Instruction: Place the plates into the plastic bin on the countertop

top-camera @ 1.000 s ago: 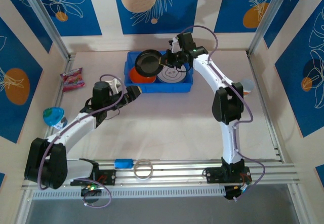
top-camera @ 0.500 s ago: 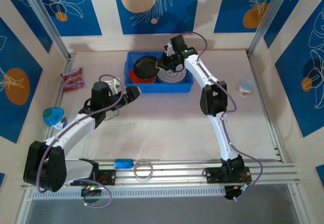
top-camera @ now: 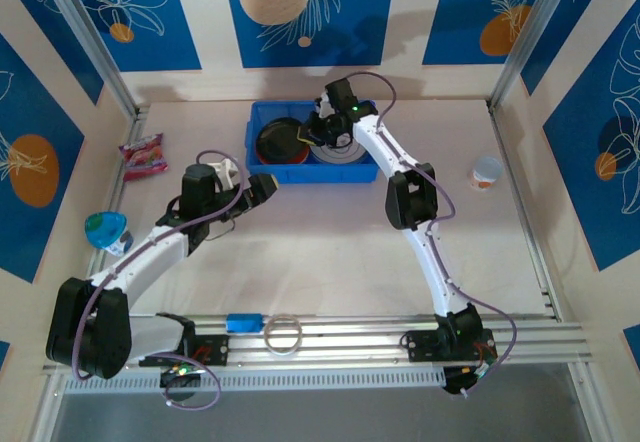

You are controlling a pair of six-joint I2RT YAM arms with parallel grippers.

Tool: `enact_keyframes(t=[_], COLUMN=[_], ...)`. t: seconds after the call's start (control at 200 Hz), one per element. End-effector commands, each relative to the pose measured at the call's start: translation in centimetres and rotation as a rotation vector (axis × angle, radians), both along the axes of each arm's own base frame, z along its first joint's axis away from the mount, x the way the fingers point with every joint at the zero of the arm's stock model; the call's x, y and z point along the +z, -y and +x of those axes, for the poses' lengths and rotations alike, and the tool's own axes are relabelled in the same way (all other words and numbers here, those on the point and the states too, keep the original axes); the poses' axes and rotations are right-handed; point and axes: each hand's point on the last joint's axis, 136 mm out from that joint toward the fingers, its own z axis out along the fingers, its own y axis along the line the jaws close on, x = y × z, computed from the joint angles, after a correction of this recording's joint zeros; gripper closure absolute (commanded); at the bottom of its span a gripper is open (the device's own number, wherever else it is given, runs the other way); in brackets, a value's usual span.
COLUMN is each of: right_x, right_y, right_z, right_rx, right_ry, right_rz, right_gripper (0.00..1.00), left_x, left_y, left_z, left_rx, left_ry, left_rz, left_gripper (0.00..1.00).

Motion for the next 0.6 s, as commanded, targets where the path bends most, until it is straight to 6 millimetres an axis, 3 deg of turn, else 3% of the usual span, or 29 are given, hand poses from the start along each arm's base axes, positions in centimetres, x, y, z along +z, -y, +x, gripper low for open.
enact_keyframes(t=[0.0,0.595], right_x=[0.9,0.8], right_y=[-1.0,1.5], right_z=[-0.2,0.0], right_rx=[0.014,-0.036], right_ry=[0.01,0.091], right_rz=[0.024,-0.201], right_gripper=[0.78,0.5], left_x=[-0.5,-0.5], left_y=[-0.5,-0.8], left_z=[-0.1,0.1], left_rx=[0.005,0.012], left_ry=[0.005,0.009], left_rz=[0.019,0.04], left_gripper=[0.0,0.0])
